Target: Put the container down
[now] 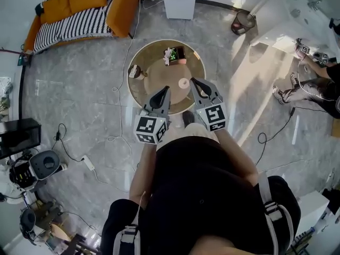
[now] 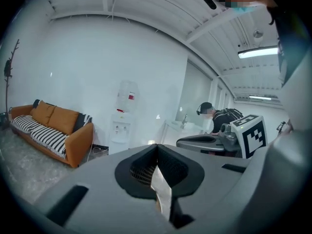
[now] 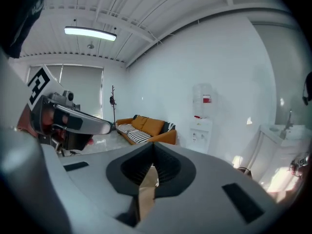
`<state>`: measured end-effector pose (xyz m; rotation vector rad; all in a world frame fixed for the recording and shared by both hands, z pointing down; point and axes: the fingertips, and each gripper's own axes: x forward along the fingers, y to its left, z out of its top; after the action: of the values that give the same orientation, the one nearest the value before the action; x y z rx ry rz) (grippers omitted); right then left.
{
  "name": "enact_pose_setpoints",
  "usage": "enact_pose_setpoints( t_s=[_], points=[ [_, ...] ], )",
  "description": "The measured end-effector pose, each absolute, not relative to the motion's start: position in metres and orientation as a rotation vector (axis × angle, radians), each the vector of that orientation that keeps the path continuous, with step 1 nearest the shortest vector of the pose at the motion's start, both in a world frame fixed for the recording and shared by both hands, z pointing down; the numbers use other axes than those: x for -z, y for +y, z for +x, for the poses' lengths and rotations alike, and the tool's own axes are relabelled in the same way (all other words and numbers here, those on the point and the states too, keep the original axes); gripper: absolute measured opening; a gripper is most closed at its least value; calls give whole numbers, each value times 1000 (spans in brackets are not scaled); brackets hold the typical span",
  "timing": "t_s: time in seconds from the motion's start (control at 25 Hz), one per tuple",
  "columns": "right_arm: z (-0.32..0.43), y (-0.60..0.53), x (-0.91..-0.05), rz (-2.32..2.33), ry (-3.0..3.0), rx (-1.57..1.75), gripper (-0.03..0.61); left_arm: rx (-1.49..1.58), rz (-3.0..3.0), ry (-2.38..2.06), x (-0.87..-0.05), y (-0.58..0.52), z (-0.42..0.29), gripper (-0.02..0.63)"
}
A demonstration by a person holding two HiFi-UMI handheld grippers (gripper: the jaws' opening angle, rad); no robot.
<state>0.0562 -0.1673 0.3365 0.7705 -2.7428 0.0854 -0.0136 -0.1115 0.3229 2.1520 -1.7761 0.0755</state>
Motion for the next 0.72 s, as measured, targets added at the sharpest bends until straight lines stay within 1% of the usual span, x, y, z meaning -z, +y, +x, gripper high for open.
enact_pose_setpoints(
  t_s=[0.32, 0.72],
  points=[
    [64, -126, -314, 835, -2755, -140, 5, -58, 2237, -1725, -305, -80, -23, 18],
    [53, -28, -319, 918, -2712, -187, 5, -54, 2291, -1656, -308, 18, -49, 18]
  ],
)
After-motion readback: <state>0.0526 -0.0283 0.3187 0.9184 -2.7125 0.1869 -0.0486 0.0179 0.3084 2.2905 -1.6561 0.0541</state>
